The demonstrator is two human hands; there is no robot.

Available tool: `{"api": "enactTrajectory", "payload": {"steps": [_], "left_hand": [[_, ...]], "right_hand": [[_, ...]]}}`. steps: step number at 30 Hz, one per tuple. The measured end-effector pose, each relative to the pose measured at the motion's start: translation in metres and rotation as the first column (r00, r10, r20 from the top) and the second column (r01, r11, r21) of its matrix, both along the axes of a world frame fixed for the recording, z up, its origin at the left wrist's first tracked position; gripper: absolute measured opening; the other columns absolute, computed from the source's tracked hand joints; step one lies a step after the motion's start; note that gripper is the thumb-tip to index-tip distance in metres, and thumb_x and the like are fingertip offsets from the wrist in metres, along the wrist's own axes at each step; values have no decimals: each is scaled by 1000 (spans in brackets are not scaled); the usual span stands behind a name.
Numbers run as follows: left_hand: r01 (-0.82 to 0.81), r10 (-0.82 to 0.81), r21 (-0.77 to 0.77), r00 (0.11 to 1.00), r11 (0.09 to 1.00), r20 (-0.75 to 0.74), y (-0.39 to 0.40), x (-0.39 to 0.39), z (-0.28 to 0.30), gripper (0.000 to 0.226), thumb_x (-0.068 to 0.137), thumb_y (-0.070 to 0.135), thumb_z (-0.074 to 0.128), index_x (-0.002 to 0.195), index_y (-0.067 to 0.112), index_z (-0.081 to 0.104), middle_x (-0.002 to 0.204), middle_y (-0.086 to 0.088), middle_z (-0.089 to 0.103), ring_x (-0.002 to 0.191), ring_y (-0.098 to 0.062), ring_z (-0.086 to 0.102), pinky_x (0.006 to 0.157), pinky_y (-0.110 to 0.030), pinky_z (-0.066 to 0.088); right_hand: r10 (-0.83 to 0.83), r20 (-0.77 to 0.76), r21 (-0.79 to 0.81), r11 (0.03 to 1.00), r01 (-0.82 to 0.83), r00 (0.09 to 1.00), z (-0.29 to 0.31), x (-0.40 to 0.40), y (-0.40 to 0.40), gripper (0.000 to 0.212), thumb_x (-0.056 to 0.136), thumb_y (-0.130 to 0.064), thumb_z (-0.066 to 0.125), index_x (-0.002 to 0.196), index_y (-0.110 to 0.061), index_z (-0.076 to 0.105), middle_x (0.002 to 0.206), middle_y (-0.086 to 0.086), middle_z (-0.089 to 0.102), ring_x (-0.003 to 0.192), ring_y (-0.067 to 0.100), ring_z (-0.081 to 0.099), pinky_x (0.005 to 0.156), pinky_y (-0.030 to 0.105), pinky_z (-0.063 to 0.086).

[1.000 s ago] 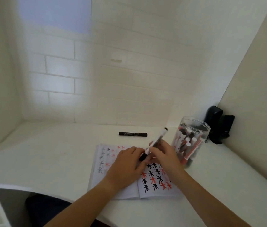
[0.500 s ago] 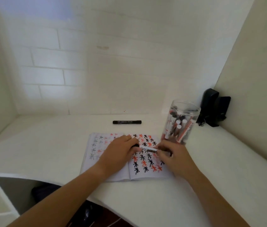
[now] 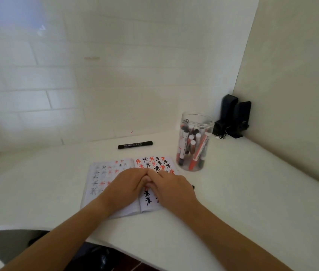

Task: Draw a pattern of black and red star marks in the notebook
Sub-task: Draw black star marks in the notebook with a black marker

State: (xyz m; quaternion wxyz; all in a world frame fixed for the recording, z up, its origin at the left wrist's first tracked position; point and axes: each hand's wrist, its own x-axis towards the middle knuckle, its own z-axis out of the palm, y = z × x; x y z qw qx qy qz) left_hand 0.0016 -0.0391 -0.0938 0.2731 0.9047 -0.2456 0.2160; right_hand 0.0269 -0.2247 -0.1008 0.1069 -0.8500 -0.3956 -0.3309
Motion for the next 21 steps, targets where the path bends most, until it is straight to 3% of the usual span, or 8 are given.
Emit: {"api": "enactTrajectory", "payload": {"steps": [4, 8, 11, 13, 16, 19, 21], "left_hand": [[-34, 34, -44, 999, 998, -8, 6, 5, -3, 48, 103, 60, 24, 89, 24, 54, 80, 19, 56, 76, 0, 54, 69, -15, 40], [-103, 103, -55, 995, 993, 6, 6, 6, -1, 46, 101, 64, 23, 89, 29, 50, 78, 16, 52, 74, -6, 51, 67, -19, 36], [-181, 180, 14, 983, 983, 35, 3, 8, -1, 27, 103, 54, 29, 93, 36, 46, 84, 20, 48, 81, -3, 47, 76, -27, 33], [-249, 250, 71, 968, 966, -2, 4, 11, -4, 28, 99, 56, 30, 100, 32, 46, 95, 15, 48, 91, -7, 45, 89, -32, 34], [-248, 263, 167, 962, 954, -77, 6, 13, -10, 40, 97, 62, 36, 116, 27, 43, 111, 12, 51, 107, -9, 46, 109, -33, 25], [-230, 252, 193, 963, 954, -96, 7, 15, -11, 48, 98, 63, 42, 128, 26, 39, 123, 11, 50, 120, -8, 45, 114, -25, 13], [-235, 257, 180, 960, 955, -109, 9, 16, -11, 54, 97, 66, 42, 132, 26, 38, 127, 12, 51, 124, -6, 43, 115, -24, 10]], "right_hand": [[-50, -55, -2, 999, 50, 997, 2, 4, -7, 29, 106, -51, 34, 112, -31, 55, 64, -3, 63, 49, 20, 60, 44, 26, 37], [-123, -174, 48, 990, 133, 977, 13, 10, -29, 36, 107, -57, 30, 119, -34, 56, 76, -3, 69, 67, 21, 67, 53, 29, 43], [-24, -408, 262, 955, 142, 913, 21, 2, -27, 36, 108, -43, 41, 142, -32, 40, 79, -8, 61, 69, 15, 62, 59, 30, 49], [81, -495, 379, 916, 131, 865, 25, -1, -23, 45, 107, -22, 43, 149, -32, 29, 76, -8, 52, 61, 11, 55, 55, 24, 44], [175, -439, 490, 869, 72, 881, 31, 2, -26, 42, 105, -6, 46, 138, -32, 41, 78, -12, 49, 59, 7, 49, 54, 17, 41], [214, -382, 551, 834, 35, 899, 33, 5, -34, 20, 105, -5, 51, 112, -20, 63, 88, -8, 64, 76, 8, 66, 70, 26, 58], [341, -492, 676, 730, 105, 801, 40, 4, -38, 29, 106, -1, 45, 107, -15, 71, 99, -3, 73, 89, 15, 74, 83, 32, 63]]}}
